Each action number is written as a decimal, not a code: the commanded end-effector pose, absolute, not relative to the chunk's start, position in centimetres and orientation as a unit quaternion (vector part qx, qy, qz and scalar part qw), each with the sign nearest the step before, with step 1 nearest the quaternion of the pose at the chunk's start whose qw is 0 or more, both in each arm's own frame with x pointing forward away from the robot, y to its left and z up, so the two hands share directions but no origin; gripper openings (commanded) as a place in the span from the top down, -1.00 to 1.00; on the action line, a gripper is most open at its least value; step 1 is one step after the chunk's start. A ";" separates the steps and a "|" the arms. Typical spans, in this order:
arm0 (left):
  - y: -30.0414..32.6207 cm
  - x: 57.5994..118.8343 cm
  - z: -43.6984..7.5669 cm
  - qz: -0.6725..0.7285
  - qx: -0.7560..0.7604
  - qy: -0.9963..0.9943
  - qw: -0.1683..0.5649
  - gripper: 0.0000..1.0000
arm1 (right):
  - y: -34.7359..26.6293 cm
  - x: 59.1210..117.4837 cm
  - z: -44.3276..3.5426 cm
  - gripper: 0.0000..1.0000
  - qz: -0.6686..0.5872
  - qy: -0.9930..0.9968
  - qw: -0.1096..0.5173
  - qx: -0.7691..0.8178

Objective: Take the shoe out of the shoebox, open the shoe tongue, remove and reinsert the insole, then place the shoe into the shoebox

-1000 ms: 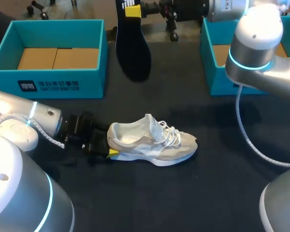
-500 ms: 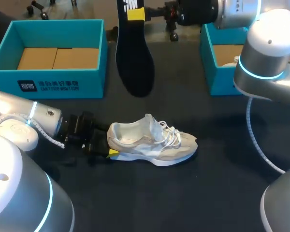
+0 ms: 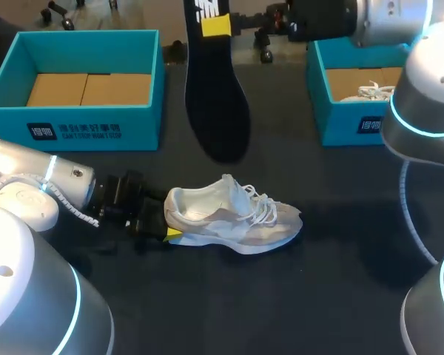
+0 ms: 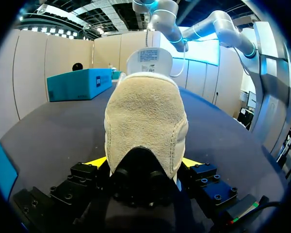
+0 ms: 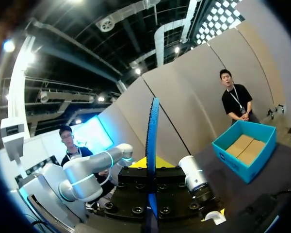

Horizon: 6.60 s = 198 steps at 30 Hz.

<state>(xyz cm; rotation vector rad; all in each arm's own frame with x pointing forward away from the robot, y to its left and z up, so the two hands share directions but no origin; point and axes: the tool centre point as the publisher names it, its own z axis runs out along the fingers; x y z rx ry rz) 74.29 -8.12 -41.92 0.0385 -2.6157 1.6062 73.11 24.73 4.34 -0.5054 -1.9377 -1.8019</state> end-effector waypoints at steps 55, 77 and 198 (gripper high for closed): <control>-8.2 74.4 -42.0 0.522 0.012 -0.852 0.037 1.00 | 17.5 62.3 9.4 1.00 -0.584 -0.703 0.251 -0.319; -8.2 74.4 -42.0 0.522 0.012 -0.852 0.037 1.00 | 18.0 60.0 7.9 1.00 -0.593 -0.693 0.252 -0.323; -5.4 74.8 -34.2 0.038 -0.069 -0.997 -0.007 -1.00 | 17.8 60.2 7.5 1.00 -0.600 -0.687 0.252 -0.322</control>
